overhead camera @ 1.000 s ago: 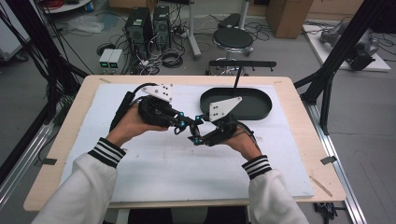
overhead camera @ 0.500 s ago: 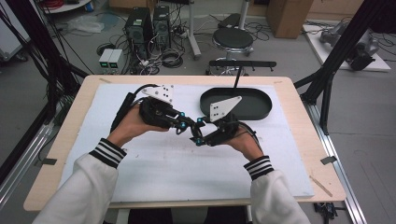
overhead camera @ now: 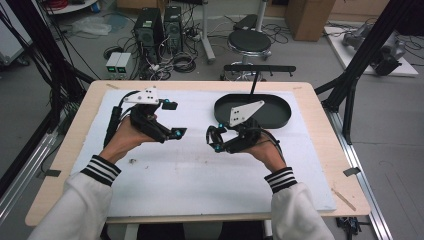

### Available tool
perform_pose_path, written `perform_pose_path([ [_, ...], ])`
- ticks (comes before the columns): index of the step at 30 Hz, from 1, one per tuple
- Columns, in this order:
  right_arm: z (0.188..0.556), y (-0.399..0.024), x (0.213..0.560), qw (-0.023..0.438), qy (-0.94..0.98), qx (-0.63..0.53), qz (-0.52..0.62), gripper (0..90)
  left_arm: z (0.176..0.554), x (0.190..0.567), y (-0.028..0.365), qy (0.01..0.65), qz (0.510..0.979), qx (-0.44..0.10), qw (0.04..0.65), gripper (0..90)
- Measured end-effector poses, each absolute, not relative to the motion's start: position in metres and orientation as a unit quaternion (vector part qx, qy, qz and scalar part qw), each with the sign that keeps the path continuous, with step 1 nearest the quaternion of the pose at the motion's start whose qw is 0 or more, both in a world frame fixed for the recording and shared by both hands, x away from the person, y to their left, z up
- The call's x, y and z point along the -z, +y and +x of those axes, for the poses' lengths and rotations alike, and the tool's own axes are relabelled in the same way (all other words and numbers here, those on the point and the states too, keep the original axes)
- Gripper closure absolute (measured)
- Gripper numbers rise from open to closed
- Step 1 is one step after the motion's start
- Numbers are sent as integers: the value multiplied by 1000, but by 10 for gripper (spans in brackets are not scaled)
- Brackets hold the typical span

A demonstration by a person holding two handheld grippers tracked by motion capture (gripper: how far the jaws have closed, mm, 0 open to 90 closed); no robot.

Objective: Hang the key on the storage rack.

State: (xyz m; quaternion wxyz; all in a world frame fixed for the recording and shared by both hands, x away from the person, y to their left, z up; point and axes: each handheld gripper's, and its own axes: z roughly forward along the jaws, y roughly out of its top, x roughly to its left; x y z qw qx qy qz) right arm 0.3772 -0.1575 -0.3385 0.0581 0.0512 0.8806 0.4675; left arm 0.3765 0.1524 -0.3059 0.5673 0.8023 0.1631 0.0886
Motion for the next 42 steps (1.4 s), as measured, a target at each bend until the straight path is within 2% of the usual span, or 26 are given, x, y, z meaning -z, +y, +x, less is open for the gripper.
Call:
perform_pose_path([
  [7, 380, -166, 335, 63, 875, -473, 84, 482, 373, 311, 172, 168, 785, -92, 590, 17],
  [21, 386, -201, 317, 85, 857, -470, 191, 482, 355, 329, 215, 204, 773, -145, 583, 17],
  [28, 391, -228, 305, 112, 845, -459, 250, 482, 344, 348, 241, 225, 747, -177, 600, 17],
  [42, 406, -266, 288, 143, 816, -446, 340, 482, 318, 391, 275, 266, 707, -204, 623, 17],
])
